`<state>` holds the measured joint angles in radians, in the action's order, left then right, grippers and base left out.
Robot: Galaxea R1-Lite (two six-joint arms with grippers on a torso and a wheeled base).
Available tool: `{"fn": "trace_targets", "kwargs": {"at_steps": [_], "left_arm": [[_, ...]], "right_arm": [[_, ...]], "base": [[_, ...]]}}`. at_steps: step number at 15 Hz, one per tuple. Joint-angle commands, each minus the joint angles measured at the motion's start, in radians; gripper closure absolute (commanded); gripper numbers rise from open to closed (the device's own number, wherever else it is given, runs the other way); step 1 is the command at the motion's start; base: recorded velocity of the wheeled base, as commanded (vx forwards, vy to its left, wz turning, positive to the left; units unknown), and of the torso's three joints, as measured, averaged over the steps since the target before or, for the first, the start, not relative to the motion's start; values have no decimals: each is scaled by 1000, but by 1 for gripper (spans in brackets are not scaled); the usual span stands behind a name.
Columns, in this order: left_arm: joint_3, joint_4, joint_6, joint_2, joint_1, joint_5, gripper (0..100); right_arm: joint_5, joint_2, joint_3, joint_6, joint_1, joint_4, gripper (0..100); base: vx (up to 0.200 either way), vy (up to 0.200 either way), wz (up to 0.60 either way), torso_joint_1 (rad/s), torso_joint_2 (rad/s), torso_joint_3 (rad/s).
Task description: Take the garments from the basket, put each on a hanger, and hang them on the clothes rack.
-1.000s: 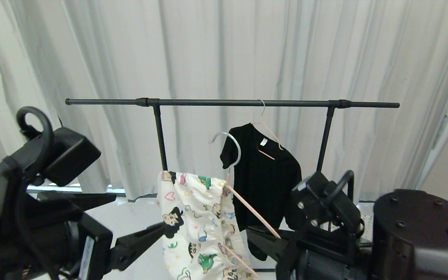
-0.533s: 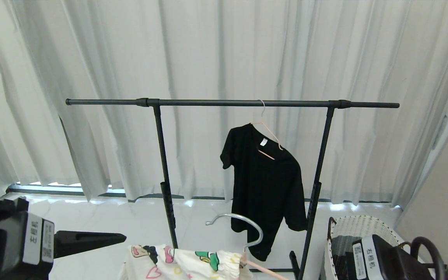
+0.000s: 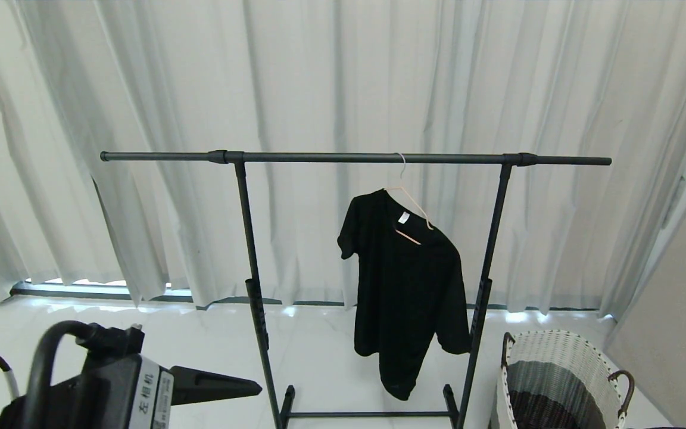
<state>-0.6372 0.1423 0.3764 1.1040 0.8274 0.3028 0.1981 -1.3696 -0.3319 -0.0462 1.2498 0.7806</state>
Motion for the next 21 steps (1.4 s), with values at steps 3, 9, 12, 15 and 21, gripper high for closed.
{"fn": "trace_targets", "kwargs": {"at_steps": [3, 9, 12, 15, 21], "left_arm": [[14, -3, 1, 66, 10, 1, 100], [31, -3, 3, 65, 22, -1, 100], [41, -3, 3, 71, 4, -31, 100], [90, -3, 1, 60, -37, -119, 100], [157, -4, -8, -39, -231, -278, 100]], "right_arm": [[1, 7, -2, -38, 22, 0, 100], [-3, 7, -4, -47, 25, 0, 100], [-17, 6, -2, -81, 25, 0, 0], [-114, 6, 8, -78, -7, 0, 0], [-118, 7, 74, -60, -76, -1, 0]], "base": [[0, 0, 0, 0, 0, 0], [0, 0, 0, 0, 0, 0], [0, 0, 0, 0, 0, 0], [0, 0, 0, 0, 0, 0], [0, 0, 0, 0, 0, 0]]}}
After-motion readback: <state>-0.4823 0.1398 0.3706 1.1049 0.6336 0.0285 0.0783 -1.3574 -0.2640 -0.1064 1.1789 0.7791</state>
